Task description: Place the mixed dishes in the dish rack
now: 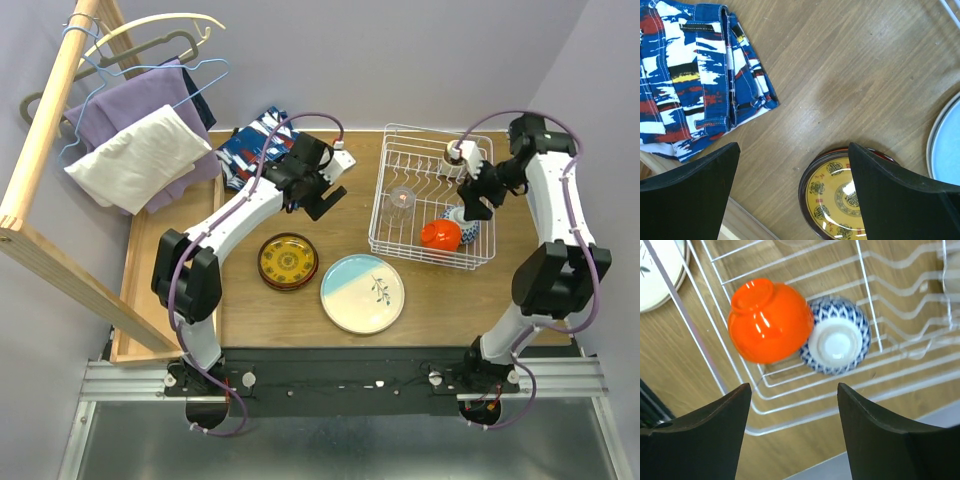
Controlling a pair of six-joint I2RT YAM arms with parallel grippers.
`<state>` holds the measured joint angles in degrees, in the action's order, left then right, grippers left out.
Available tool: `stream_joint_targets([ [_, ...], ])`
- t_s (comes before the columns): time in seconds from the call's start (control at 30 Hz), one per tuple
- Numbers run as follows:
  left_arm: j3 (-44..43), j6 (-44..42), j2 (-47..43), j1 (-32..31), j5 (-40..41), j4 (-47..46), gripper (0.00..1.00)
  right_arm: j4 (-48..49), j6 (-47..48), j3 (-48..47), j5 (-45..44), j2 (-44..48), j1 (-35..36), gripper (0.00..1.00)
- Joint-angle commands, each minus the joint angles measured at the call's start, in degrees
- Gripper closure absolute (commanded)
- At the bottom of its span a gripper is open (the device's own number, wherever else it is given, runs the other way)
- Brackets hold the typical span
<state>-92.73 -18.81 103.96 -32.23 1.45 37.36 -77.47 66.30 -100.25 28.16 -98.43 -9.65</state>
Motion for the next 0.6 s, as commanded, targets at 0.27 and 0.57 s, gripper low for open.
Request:
stream_joint_targets([
  [0.27, 7.6, 0.6, -7.0, 0.5, 1.5, -1.2, 0.01, -2.1, 19.0, -2.8, -2.9, -7.2, 9.3, 0.21],
  [0.57, 9.8, -0.3, -8.3, 0.6, 2.8, -0.9, 0.01, -2.0, 25.6, 3.6, -0.8, -7.3, 12.4, 0.2],
])
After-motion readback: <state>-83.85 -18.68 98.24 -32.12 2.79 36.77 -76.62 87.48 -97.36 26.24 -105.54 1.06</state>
